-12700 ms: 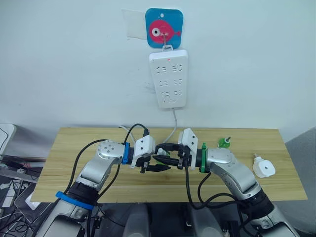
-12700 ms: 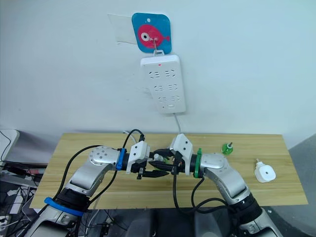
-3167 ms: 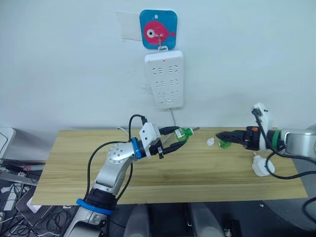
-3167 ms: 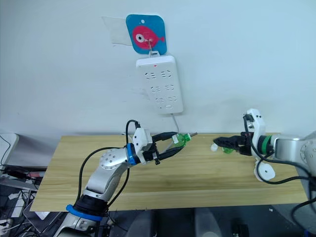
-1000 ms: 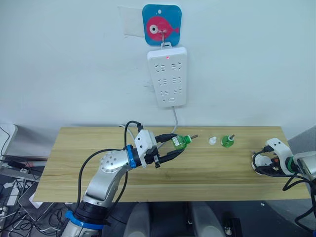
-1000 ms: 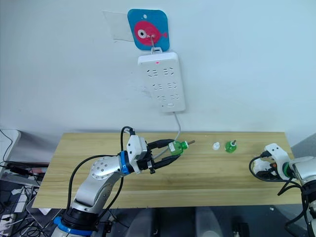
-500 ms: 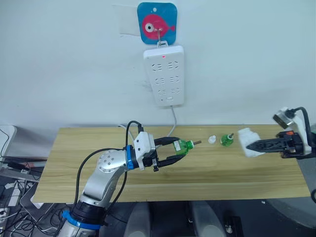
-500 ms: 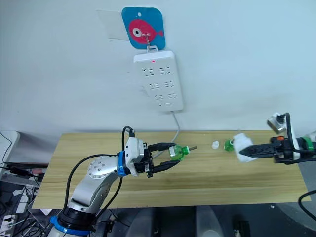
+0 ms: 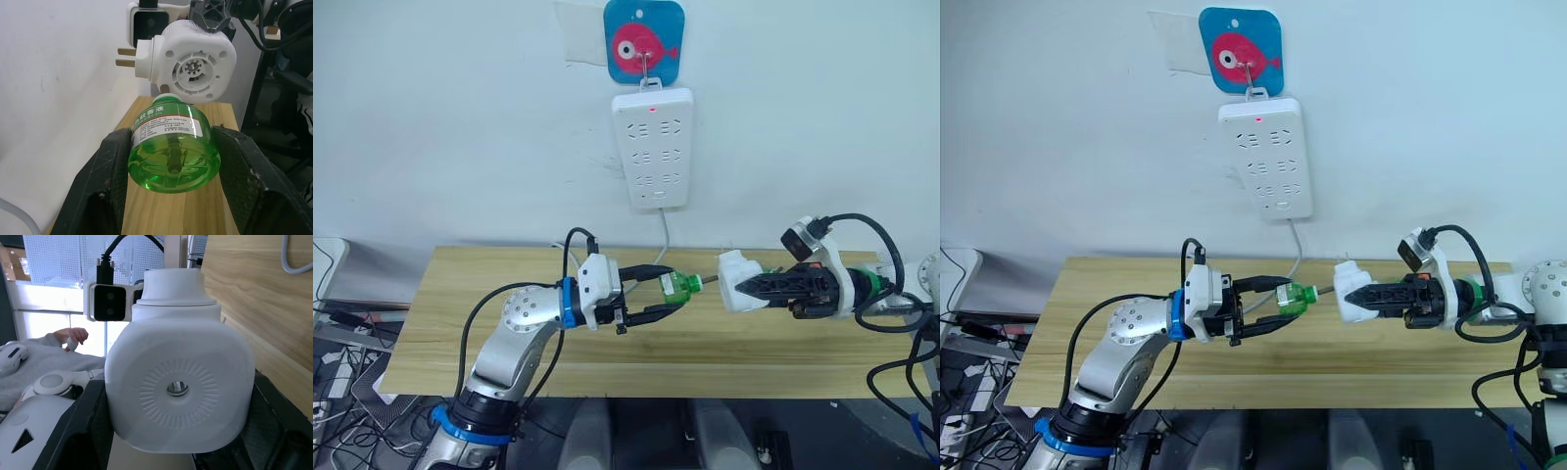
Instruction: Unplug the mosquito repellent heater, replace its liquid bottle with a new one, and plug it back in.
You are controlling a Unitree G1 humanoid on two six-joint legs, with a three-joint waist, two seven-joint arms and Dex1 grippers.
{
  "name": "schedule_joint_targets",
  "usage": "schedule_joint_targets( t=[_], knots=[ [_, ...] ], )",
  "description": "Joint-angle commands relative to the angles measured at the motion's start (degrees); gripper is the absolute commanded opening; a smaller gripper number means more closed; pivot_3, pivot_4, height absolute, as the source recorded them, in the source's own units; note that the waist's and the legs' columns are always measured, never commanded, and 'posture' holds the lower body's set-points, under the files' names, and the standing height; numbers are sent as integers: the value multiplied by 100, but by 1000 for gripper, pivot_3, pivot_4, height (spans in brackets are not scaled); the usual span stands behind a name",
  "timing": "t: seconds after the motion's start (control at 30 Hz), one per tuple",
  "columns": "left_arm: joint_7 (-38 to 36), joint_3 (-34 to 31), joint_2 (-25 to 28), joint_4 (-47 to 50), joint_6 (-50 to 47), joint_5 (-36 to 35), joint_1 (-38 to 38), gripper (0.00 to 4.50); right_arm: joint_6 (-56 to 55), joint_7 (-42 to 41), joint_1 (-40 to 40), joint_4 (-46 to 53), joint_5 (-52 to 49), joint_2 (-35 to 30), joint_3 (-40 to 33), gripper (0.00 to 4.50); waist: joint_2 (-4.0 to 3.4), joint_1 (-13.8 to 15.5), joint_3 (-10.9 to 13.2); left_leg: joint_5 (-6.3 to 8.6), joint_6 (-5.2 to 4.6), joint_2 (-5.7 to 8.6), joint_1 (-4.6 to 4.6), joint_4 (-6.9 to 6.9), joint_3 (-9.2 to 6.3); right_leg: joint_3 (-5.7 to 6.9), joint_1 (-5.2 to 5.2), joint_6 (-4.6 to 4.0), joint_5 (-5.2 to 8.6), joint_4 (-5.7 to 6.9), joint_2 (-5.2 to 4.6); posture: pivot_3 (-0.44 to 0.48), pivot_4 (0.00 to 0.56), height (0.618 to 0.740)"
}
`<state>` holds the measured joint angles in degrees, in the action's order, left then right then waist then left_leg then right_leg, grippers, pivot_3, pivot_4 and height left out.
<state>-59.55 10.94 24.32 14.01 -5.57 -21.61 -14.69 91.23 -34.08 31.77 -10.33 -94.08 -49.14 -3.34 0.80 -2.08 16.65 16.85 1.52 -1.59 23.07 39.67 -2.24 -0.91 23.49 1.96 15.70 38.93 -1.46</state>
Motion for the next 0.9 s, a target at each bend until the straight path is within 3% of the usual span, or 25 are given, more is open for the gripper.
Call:
schedule_joint_targets(
  t=[0.03, 0.27, 0.63, 0.9],
  knots=[
    [-113, 185, -71, 373, 48, -143, -49, 2237, -391, 741, -98, 207, -1172, -38, 125, 2975, 0, 9, 0, 0, 0, -1, 0, 0, 0, 1, 0, 0, 0, 0, 1, -59, 276, 740],
    [-107, 137, -18, 473, -15, -202, -12, 2237, -673, 1295, -196, -89, -1778, -449, 303, 2975, 0, 15, 0, 0, 0, -1, 1, 0, 1, -1, 1, 1, 0, -1, 2, -53, 266, 740],
    [-64, 265, -113, 474, -35, -189, -89, 2237, -713, 1314, -201, 57, -1870, -494, 466, 2975, 0, 17, 0, 0, 0, -4, 1, -1, 2, -1, 2, 1, 0, -1, 9, -58, 256, 740],
    [-118, 268, -113, 459, 20, -208, -79, 2237, -543, 896, -293, 390, -1892, -647, 529, 2975, 0, 18, -1, 0, 0, -4, 1, -1, 2, 0, 3, 1, 0, -2, 9, -61, 250, 740]
  ],
)
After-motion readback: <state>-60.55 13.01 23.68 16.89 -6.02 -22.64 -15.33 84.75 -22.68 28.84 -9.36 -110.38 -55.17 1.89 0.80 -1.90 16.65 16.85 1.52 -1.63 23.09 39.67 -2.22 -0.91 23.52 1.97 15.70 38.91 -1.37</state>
